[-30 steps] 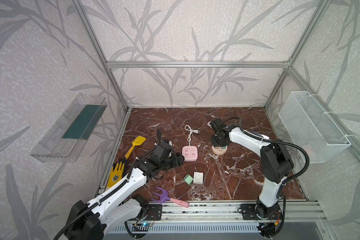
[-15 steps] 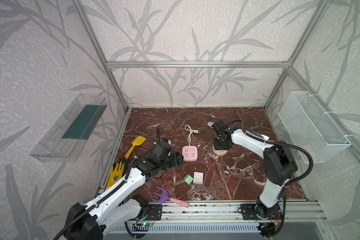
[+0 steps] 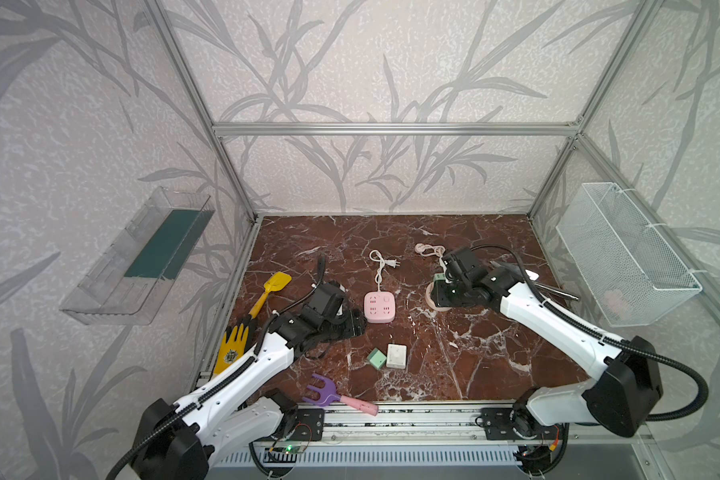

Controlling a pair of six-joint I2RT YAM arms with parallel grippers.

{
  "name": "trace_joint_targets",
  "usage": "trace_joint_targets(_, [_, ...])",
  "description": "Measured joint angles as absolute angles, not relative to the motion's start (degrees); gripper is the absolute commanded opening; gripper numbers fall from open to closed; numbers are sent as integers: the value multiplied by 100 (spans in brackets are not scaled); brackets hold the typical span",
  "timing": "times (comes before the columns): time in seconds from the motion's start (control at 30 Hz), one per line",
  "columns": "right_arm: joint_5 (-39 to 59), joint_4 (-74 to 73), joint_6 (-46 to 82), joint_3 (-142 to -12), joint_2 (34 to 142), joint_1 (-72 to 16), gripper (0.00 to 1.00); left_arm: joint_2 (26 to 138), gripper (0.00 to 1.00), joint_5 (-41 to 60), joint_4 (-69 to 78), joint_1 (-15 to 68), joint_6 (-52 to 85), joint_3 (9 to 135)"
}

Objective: Insert the plug
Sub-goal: 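Open the right gripper toward the white adapter while the left reaches forward, then lower the left gripper over the mint adapter while the right hovers nearby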

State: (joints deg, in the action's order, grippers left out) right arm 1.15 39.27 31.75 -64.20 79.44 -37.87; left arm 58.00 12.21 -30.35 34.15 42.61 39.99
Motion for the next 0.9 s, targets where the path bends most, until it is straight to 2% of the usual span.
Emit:
trace_joint_targets(0.27, [333, 3916, 3229, -5959, 7839, -4386, 39, 5586, 75, 1542, -3393, 3575, 4178, 3684])
trace_joint_targets(0.57, [515, 3728, 3326, -5787, 7839, -4578, 37, 5472, 58, 1802, -3430, 4060, 4281, 3393])
trace_joint_targets(0.7, [528, 3693, 3361, -5754, 7839, -4582, 37, 5675, 45, 1669, -3535, 4322, 4305, 3395])
trace_joint_targets(0.9, [523, 3618, 3365, -5754, 7837, -4580, 37, 6226, 44, 1647, -3551, 4541, 4311, 3400])
